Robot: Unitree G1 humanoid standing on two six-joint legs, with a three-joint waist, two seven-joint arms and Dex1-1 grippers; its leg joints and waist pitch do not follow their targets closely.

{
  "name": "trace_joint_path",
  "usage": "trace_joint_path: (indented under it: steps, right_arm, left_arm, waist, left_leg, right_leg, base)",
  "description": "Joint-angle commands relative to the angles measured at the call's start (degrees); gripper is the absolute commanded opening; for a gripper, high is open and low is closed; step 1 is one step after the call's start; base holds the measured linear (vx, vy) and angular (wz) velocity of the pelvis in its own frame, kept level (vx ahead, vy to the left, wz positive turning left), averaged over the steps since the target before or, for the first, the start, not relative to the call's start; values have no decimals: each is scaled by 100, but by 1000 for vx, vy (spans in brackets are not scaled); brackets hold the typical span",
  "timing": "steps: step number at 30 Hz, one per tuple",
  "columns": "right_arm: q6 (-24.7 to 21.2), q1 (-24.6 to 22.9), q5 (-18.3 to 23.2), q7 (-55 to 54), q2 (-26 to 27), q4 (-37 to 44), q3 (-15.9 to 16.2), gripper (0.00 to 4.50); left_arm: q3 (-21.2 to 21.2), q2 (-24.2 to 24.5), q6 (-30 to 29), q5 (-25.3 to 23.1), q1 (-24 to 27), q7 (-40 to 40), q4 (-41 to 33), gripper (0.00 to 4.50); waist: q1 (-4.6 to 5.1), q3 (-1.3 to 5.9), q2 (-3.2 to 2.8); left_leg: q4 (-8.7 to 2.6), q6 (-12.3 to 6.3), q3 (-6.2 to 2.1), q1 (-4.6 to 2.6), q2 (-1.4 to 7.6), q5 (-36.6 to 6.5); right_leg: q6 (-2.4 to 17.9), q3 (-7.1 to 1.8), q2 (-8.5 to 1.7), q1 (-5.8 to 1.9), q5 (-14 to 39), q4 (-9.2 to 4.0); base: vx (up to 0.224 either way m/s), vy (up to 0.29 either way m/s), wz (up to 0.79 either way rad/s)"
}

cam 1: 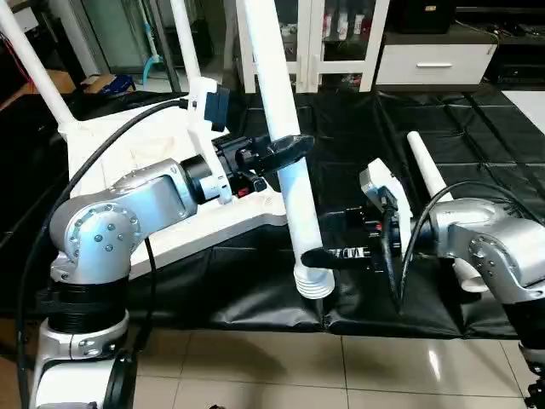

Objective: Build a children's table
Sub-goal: Pick table leg

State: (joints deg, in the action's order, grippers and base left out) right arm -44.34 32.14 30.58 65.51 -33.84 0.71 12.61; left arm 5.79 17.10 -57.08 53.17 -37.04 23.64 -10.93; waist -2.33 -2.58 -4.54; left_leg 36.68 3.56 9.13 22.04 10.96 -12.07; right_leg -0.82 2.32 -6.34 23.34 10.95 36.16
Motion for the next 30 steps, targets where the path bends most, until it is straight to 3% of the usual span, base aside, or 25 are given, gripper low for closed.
trace_joint_path:
  steps: [1,11,15,23,30]
  right_arm:
    - [113,221,-99,74,24,-55,74,396]
    - [58,375,12,244,51,-223,-24,396]
    - [43,311,60,443,-23,-137,4,396]
    - [237,214,-302,477,-47,-130,367,396]
    - [285,226,-337,183,241,-213,333,396]
  left_arm:
    - [4,60,67,8,-93,92,-108,174]
    - [358,-67,-14,535,-15,283,-65,174]
    - [299,-43,-58,400,-19,206,-18,174]
    - [70,102,6,168,-135,267,-3,174]
    - [27,111,26,121,-110,288,-47,174]
  waist:
    - [-16,411,117]
    - [-20,407,128]
    - [-27,411,116]
    - [-27,412,97]
    - [-20,413,114]
  left_leg:
    - [-406,-328,54,-61,32,-304]
    - [-411,-332,63,-63,30,-348]
    - [-409,-352,60,-64,35,-354]
    - [-409,-322,57,-66,38,-343]
    - [-413,-308,58,-62,33,-342]
  right_leg:
    - [1569,-72,-28,-343,370,-340]
    - [1570,-69,-23,-335,408,-339]
    - [1559,-68,-26,-341,388,-337]
    - [1573,-64,-30,-337,374,-336]
    - [1567,-68,-30,-338,375,-330]
  base:
    - [0,0,0]
    - [0,0,0]
    - [0,0,0]
    - [0,0,0]
    - [0,0,0]
